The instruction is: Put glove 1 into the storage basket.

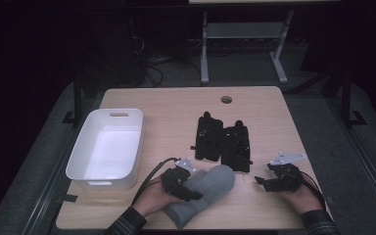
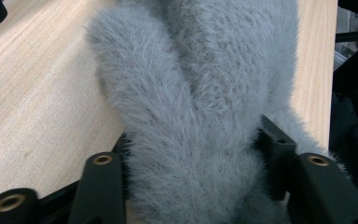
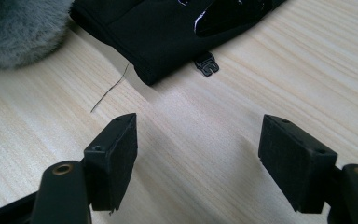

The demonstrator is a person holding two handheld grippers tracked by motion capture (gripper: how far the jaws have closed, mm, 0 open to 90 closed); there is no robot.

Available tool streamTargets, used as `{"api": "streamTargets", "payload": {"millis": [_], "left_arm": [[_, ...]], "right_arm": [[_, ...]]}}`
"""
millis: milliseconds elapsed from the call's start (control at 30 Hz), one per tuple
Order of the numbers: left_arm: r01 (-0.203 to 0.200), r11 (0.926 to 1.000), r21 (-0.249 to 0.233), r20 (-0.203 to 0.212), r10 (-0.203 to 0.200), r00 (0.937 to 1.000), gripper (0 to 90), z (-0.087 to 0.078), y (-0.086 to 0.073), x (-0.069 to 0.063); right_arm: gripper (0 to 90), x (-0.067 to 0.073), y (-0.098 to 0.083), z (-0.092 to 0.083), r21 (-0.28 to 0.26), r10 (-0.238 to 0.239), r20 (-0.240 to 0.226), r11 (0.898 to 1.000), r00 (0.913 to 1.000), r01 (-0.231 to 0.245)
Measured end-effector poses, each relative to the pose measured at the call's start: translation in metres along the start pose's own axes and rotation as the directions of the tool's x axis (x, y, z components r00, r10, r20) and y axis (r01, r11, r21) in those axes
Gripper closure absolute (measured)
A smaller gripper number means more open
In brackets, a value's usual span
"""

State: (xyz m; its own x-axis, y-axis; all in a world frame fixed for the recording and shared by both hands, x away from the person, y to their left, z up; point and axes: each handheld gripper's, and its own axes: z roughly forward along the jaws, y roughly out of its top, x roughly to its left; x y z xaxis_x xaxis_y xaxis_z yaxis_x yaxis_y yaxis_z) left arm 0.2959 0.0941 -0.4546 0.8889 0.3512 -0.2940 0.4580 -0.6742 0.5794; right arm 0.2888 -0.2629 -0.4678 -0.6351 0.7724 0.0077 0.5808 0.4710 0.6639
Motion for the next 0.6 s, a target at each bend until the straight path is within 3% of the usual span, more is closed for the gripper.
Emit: {"api": "streamTargets", "payload": {"millis": [333, 600], "left_arm": [[0.002, 0.9999, -0.015, -0.005, -0.002, 1.0, 65.4, -0.008, 0.006, -0.001], [-0.016, 0.999, -0.042, -0.02, 0.015, 0.9997, 69.3, -0.018, 0.014, -0.007]], "right_arm": [[26.5, -0.001, -0.002, 0.005, -0.009, 0.006, -0.019, 1.0, 0.9998, -0.006], [23.2, 0.0, -0.005, 0.006, -0.036, 0.019, -0.018, 0.999, 0.9997, -0.019]]}}
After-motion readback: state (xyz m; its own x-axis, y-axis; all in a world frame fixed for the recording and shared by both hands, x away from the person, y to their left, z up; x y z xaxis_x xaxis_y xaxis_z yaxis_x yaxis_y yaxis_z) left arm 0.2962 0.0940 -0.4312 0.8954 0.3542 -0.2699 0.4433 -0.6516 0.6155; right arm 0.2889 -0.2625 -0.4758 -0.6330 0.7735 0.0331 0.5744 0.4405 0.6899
